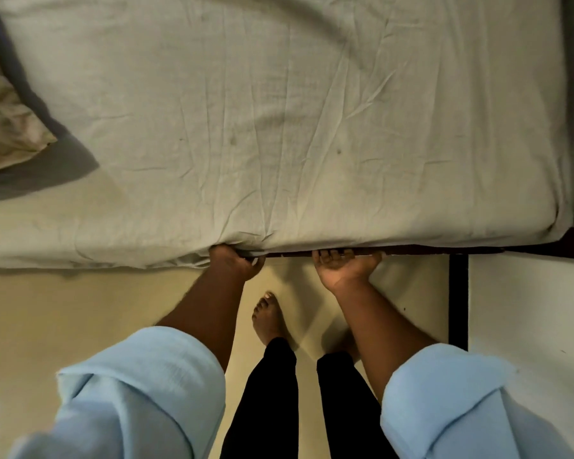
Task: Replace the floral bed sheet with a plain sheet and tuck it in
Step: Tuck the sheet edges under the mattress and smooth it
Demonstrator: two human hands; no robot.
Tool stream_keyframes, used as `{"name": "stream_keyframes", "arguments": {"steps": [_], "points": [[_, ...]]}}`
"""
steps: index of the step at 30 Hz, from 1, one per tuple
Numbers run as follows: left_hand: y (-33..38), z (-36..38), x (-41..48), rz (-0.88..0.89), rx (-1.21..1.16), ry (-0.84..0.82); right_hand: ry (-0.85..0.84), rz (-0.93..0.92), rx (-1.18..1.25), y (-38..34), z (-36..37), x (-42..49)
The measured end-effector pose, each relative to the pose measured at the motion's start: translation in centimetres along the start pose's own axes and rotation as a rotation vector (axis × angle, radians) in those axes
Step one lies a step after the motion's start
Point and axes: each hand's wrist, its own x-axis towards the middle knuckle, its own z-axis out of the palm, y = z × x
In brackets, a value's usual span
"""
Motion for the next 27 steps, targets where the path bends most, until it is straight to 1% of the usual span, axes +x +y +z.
{"name": "stream_keyframes", "arguments": {"steps": [2,5,6,9,15,20,23,27], "points": [[0.7,-1.2,-1.0,-0.003,0.064,0.088,0.030,0.017,-0.059,1.9,0.2,-1.6],[2.7,-2.6,-2.0,-0.002,0.088,0.128,0.003,0.061,-0.119,4.3,1.5,-3.8],[3.4,-3.1,-2.4,-0.011,0.049,0.128,0.012,0.066,-0.147,5.2,1.9,-4.6],[5.6,-4.3,-4.3,0.041,-0.008,0.148,0.027,0.073,-0.207,7.9,3.1,-5.8],[9.2,-7.3,-5.5,0.121,-0.137,0.203,0.142,0.135,-0.390,13.3,3.8,-6.1],[11.7,-9.1,-8.2,0.156,-0.109,0.176,0.121,0.247,-0.513,17.3,5.3,-9.3],[14.7,-9.3,-10.9,0.165,-0.108,0.143,0.071,0.245,-0.655,19.1,8.6,-12.0],[19.7,-8.5,-13.1,0.255,-0.128,0.122,0.040,0.267,-0.789,21.0,13.8,-14.8]]}}
